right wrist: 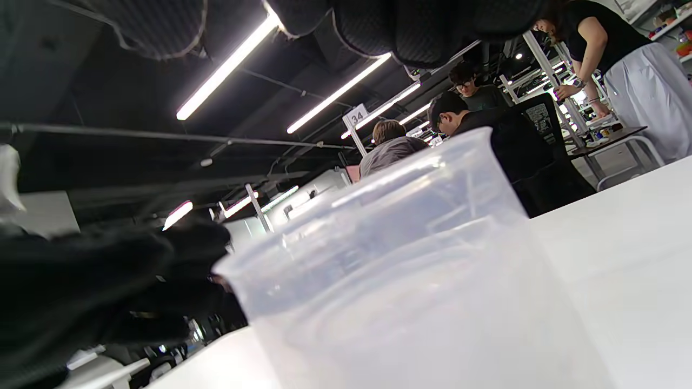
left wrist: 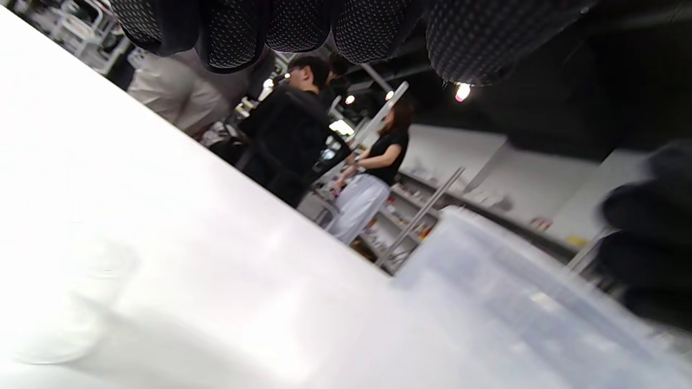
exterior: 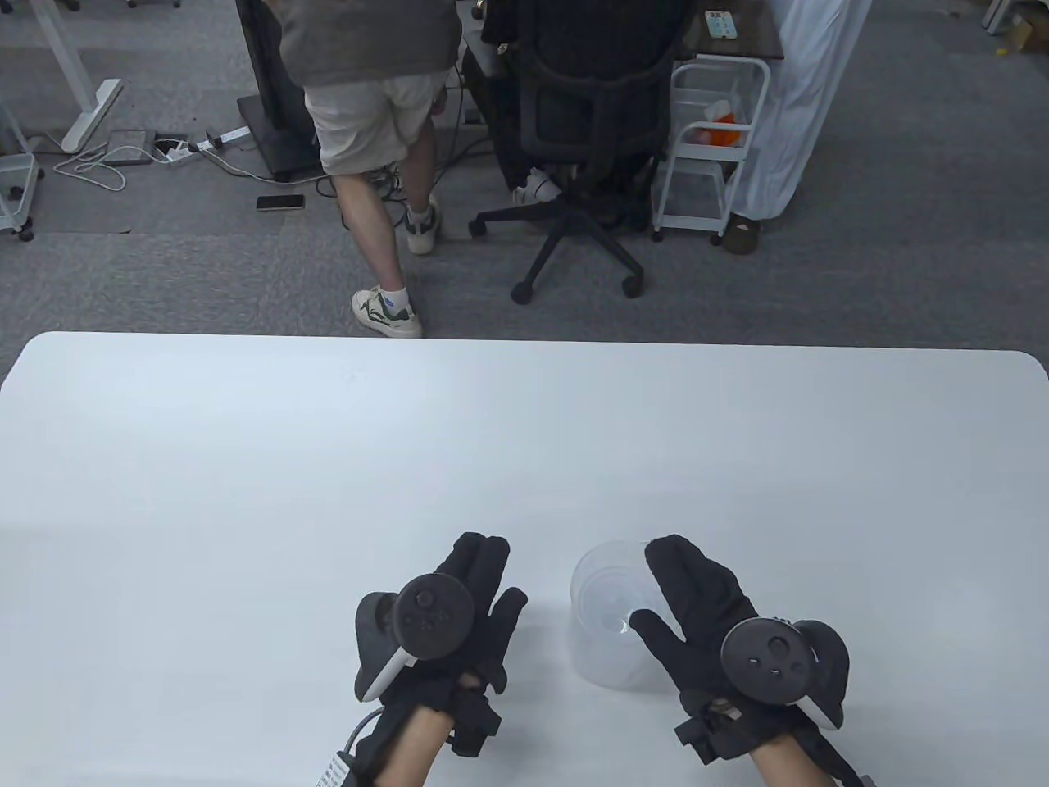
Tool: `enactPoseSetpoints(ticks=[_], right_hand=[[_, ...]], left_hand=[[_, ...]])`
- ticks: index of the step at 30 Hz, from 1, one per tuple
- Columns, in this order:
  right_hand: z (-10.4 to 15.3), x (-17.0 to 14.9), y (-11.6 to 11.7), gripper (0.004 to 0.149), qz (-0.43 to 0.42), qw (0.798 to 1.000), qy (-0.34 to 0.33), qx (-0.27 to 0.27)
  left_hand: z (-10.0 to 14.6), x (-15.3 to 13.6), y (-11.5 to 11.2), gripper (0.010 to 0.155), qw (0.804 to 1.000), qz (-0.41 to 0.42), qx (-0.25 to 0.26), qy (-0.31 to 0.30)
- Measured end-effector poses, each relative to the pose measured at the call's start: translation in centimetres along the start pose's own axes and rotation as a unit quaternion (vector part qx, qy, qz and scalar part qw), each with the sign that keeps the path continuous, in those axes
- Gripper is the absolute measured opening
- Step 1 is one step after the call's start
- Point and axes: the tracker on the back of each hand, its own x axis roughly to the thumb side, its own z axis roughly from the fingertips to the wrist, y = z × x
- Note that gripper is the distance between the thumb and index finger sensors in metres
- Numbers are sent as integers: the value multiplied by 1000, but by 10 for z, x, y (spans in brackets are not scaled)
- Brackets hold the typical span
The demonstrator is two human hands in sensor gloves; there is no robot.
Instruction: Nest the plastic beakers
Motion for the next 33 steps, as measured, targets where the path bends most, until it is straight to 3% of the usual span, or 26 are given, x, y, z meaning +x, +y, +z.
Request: enactPoseSetpoints(ticks=[8,17,33], right_hand=[[18,-12,0,72,-88,996,2,-33],[27,-18,4,72,-118,992,6,-36],[29,-17,7,73,-108,994,4,-25]], left_hand=[[-21,-13,-34,66,986,-134,-75,58],[-27,-32,-62,67,969,-195,-126,89],[-29,-42,-72,60,961,-226,-123,100]])
